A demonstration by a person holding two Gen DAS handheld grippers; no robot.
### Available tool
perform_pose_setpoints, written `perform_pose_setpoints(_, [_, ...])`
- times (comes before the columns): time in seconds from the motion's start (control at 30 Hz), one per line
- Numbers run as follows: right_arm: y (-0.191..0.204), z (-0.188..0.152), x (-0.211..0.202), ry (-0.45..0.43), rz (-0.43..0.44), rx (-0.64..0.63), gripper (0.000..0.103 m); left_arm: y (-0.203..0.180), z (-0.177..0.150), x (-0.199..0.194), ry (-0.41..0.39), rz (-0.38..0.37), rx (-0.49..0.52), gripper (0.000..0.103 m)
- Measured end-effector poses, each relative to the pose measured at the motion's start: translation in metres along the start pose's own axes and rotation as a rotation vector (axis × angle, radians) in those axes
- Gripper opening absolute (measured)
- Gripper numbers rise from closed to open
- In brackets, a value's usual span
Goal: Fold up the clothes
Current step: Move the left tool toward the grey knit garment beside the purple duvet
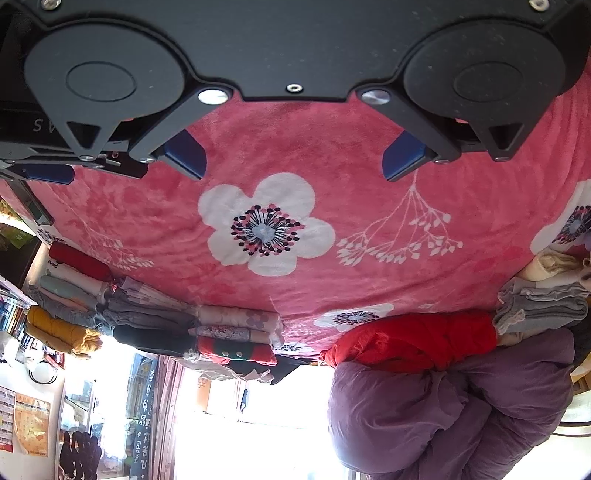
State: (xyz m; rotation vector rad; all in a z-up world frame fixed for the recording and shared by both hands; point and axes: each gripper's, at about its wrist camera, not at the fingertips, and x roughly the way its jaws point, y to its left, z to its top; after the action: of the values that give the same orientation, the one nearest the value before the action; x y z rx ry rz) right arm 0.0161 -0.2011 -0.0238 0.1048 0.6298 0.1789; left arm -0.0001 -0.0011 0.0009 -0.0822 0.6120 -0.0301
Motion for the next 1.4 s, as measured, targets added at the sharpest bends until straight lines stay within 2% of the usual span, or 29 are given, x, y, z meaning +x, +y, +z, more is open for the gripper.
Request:
perform_pose_setpoints(0.47, [-0.0012, -0.0002, -0.0027, -0.003, -0.005, 0.001, 0.103, -0.0004, -0.0008, -0.0010, -0.012, -0.010, 0.003, 0.103])
perform_pose_setpoints(0.97, [-0.0010, -0.0001, -0.0034, -0.007, -0.007, -0.004, 0.103, 0.0038, -0.0026, 0.0003, -0.007, 0.038, -0.018, 0.103])
perform_pose_setpoints(1.4, [0.0007, 0.0003, -0.0039, -0.008, -0.012, -0.006, 0.103, 0.0028, -0.0026, -0.0001, 0.006, 0.034, -0.019, 0.103])
